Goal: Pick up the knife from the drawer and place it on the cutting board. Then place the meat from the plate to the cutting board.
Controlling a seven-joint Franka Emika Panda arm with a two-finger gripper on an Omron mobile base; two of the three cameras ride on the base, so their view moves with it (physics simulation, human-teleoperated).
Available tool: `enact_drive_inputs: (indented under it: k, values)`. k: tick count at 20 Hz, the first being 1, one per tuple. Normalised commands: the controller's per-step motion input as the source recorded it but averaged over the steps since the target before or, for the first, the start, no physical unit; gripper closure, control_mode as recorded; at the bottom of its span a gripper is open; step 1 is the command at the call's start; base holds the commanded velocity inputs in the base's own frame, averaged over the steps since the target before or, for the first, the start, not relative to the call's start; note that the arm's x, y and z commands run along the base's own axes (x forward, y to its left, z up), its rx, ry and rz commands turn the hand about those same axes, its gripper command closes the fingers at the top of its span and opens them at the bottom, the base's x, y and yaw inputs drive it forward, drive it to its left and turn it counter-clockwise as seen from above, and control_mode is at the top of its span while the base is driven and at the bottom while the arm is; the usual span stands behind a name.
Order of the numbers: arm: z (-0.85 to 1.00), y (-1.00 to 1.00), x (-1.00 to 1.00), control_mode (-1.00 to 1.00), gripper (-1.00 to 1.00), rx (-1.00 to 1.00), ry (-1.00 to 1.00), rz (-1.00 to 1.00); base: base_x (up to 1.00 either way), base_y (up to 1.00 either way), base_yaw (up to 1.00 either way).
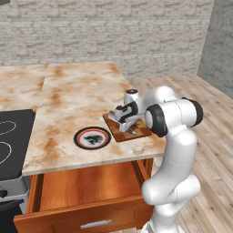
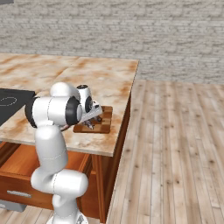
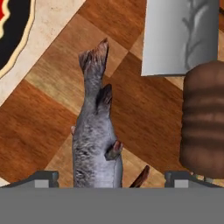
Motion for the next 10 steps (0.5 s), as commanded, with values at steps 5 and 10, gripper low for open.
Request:
enact_drive_inputs:
  k: [5,10]
  values:
    - [0.36,0.00,0.00,-1.00,-1.00,0.00,-0.03,0.00,0.00,0.00,0.00]
    - [0.80,0.00,-0.06,-1.00,-1.00,0.03,0.02,0.00,0.00,0.00,0.00]
